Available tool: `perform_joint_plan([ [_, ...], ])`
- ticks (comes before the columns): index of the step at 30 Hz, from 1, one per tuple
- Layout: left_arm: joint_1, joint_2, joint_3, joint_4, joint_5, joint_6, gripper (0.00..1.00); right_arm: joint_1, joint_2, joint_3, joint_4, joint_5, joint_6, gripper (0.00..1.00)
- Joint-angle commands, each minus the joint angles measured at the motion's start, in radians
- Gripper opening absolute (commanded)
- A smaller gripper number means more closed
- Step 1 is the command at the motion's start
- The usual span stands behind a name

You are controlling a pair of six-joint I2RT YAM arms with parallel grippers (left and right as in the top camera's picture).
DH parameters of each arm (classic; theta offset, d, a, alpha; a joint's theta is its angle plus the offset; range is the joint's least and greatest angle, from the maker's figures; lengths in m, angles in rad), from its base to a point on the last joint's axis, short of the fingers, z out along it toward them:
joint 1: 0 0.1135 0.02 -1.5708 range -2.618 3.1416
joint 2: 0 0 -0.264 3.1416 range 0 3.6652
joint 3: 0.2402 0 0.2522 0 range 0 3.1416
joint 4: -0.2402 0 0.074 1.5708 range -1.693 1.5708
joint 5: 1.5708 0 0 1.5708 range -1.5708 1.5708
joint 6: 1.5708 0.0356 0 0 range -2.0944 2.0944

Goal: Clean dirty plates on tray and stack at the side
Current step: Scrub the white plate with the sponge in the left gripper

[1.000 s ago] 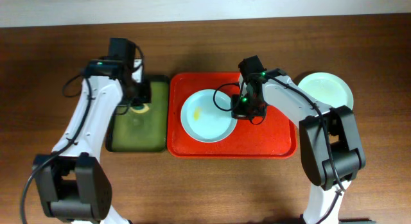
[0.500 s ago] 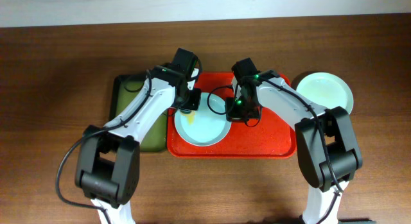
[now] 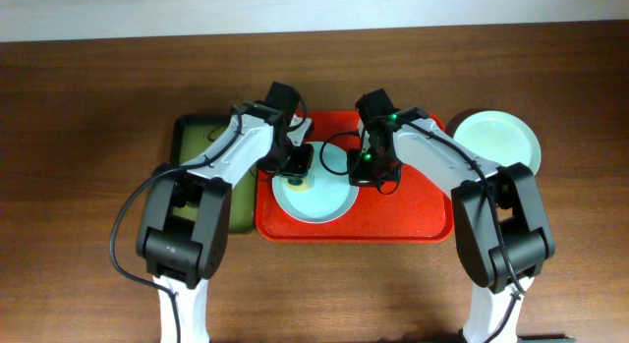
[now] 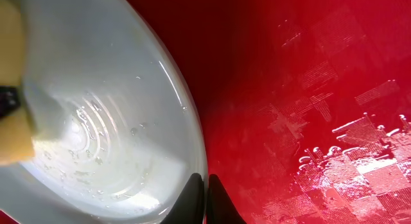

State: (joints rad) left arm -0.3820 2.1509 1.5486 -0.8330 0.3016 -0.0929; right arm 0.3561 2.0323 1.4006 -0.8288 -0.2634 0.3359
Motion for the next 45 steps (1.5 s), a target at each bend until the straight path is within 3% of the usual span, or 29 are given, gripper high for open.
perform_joint_plan([
  [1,0.021,-0.029,0.003,-0.005,0.086,0.034,0.00,0.005,0.007,-0.008,0.007,-0.013,-0.003,0.04],
  [4,0.020,-0.100,0.002,-0.017,-0.060,0.034,0.00,0.005,0.007,-0.008,0.003,-0.014,-0.003,0.04],
  [12,-0.069,-0.097,-0.114,0.115,-0.238,-0.026,0.00,0.005,0.007,-0.008,-0.005,-0.013,-0.003,0.04],
  [26,-0.087,-0.089,-0.246,0.306,-0.239,-0.049,0.00,0.005,0.007,-0.008,-0.005,-0.013,-0.003,0.04],
  [45,-0.107,-0.089,-0.265,0.333,-0.239,-0.052,0.00,0.005,0.007,-0.008,-0.005,-0.013,-0.003,0.04],
])
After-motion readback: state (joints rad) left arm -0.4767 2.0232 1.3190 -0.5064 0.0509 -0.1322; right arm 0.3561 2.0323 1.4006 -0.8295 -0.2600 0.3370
